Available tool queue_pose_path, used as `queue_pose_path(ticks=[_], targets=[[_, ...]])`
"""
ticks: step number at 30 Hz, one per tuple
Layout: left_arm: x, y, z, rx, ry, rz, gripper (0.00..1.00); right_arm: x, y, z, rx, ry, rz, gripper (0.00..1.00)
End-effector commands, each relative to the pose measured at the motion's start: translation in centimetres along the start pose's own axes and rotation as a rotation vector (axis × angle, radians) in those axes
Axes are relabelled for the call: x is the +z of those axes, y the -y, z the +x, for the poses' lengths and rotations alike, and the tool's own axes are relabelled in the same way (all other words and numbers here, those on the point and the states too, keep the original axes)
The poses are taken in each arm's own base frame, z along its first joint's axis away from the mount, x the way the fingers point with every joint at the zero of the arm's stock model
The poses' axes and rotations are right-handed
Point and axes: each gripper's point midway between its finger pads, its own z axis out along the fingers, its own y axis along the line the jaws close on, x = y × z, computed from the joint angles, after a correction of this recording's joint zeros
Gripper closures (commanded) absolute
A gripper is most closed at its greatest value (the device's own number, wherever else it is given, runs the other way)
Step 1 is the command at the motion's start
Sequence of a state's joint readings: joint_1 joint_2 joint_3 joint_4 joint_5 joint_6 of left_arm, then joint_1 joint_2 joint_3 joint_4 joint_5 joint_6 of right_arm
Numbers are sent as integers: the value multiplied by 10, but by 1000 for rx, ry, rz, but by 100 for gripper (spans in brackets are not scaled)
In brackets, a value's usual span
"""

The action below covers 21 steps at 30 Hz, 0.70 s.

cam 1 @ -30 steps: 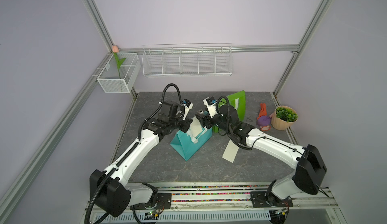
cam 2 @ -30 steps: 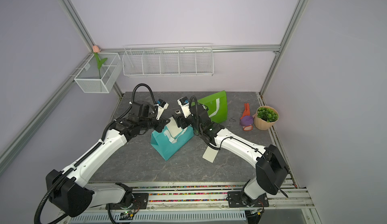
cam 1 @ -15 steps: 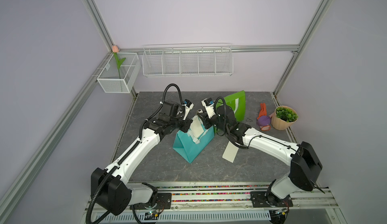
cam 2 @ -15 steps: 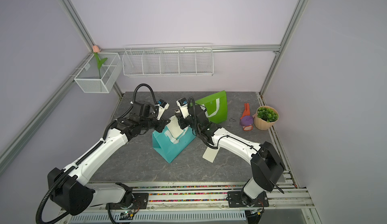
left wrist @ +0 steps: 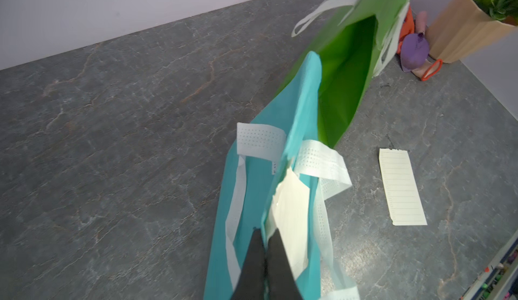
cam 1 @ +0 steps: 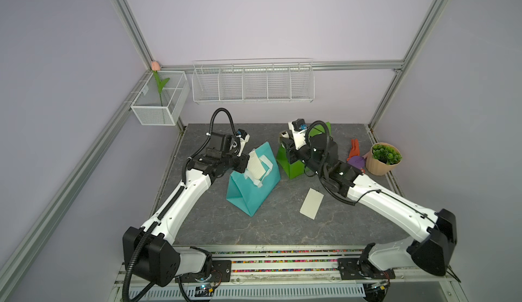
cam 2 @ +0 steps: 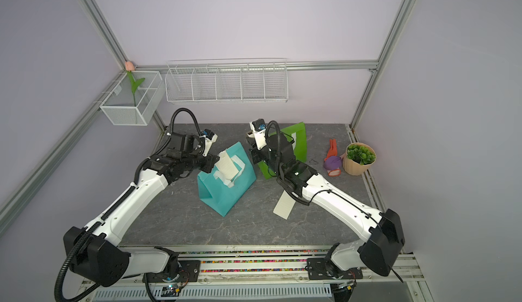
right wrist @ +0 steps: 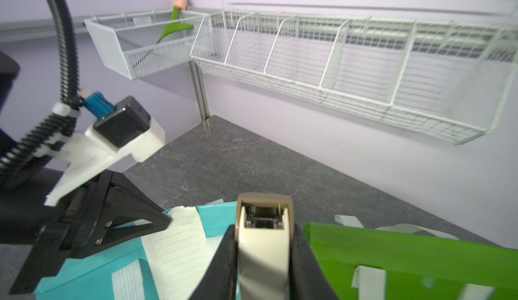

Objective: Staple the receipts to the bags
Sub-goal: Place the takeout bag at the center of the board.

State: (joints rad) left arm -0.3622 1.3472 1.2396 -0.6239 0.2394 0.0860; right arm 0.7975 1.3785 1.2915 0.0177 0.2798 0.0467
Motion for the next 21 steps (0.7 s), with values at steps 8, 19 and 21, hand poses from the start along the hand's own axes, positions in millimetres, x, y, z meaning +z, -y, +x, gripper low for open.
queue_pose_path(ticks=[8,19,21], targets=[[-1,-54,5,-46,-83,-169,58,-79,90,105,139,-473,327,93],[-53,-32,-34,-144,39,-139,1,-156,139,228,305,-867,530,94],[-59,-1,-54,-105,81,-52,1,-157,144,251,324,-933,545,93]])
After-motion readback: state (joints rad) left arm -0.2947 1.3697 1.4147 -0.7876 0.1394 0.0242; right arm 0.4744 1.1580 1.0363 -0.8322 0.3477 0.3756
